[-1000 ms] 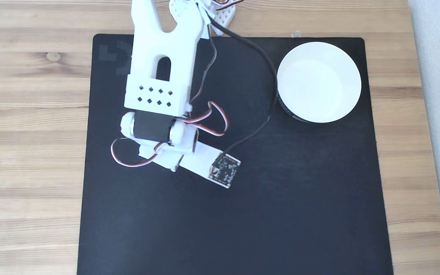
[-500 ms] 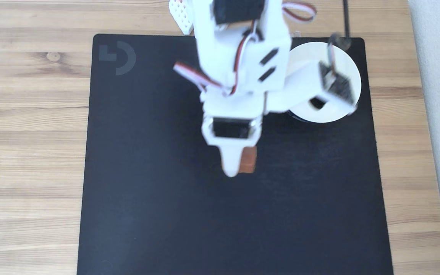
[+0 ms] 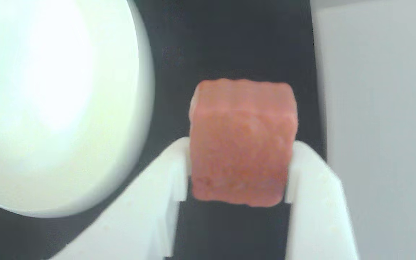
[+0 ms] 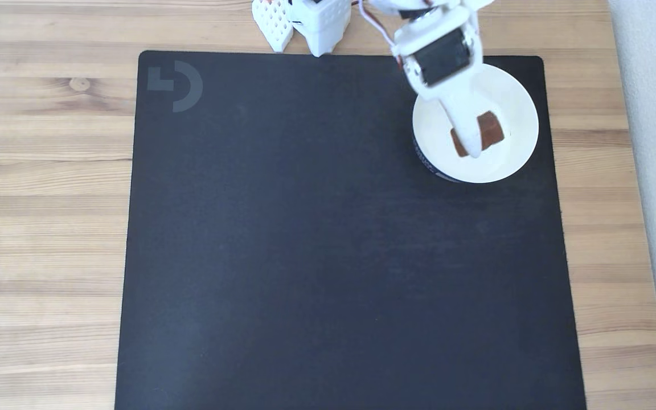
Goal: Pick up the toy and place it on the plate
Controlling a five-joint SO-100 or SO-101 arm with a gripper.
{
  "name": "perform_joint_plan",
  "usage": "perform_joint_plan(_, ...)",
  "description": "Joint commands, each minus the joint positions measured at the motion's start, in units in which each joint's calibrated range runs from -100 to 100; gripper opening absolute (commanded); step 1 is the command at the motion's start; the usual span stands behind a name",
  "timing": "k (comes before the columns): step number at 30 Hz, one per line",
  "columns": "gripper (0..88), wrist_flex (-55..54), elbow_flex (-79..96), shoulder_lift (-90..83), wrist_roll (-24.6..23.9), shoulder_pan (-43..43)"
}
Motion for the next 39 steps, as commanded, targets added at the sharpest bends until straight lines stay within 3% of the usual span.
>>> perform_joint_plan(1,2.4,-2.48,7.94,-4.69,-0.85,-3.79)
perform_joint_plan(10,2.4,-2.39,24.26,-15.36,-3.20,-8.56)
perform_joint_plan(23,3.2,-2.48,24.26,-17.53,-3.20,-7.97)
perform_joint_plan(25,6.3,-2.48,24.17,-17.53,-3.20,-7.97)
perform_joint_plan(26,16.4,-2.22,24.35,-17.53,-3.20,-7.81)
perform_joint_plan(29,32.3,-2.05,24.53,-17.53,-2.99,-8.31)
perform_joint_plan(39,30.4,-2.39,24.53,-17.61,-3.20,-7.97)
